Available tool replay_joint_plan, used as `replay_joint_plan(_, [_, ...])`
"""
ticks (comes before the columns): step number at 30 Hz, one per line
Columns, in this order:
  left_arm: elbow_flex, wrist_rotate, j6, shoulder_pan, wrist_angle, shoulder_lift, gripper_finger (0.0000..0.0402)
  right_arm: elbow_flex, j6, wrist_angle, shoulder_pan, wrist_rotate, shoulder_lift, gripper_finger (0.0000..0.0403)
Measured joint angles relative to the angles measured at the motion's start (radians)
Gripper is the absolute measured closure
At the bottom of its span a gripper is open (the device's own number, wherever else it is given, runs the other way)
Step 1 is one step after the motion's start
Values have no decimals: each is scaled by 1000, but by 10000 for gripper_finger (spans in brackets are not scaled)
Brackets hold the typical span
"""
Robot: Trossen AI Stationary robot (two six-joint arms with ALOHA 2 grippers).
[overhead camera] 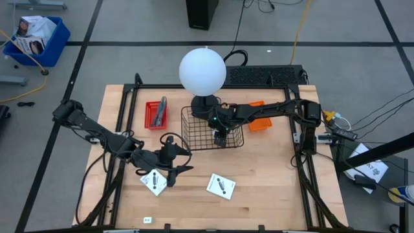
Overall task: Pick and place items into bin
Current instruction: Put the top white charger adapter into the black wire basket
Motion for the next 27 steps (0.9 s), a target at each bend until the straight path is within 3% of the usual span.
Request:
replay_joint_plan(21, [0,1,-4,0,0,0,147,0,2,-5,9,2,0,260])
replay_joint_plan(27, [0,1,-4,0,0,0,147,-1,2,-10,9,2,0,216])
